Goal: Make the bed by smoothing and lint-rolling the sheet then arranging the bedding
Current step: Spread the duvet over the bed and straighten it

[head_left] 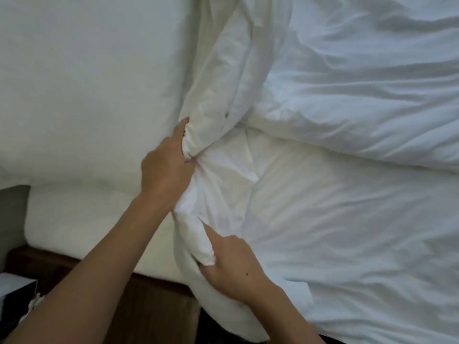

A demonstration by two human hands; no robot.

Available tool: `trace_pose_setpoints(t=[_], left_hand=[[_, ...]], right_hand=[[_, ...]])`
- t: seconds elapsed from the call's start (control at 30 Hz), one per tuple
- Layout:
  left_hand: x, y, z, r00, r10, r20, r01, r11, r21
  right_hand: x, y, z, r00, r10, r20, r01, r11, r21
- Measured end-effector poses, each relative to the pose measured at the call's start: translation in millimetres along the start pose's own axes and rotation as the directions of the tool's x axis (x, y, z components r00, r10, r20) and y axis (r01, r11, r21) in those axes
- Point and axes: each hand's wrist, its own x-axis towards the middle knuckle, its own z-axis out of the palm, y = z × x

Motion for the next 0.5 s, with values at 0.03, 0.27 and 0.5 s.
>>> trace_pose_setpoints(t=[0.03,0.27,0.5], left_hand=[[-6,-26,-11,0.997,-0.071,0.003,0.071,0.997,-0.026],[-82,-162,-31,0.897,-0.412,0.157,0.43,0.896,-0.107],[-99,-157,-4,0.905,-0.4,-0.143,0.36,0.901,-0.242]], right_hand=[[5,-17,12,0.999,-0.038,0.034,0.037,0.999,0.032],[13,-119,173,0.848,0.212,0.485,-0.224,0.974,-0.035],[9,-88,171,0.988,-0.056,0.143,0.057,0.998,-0.007]])
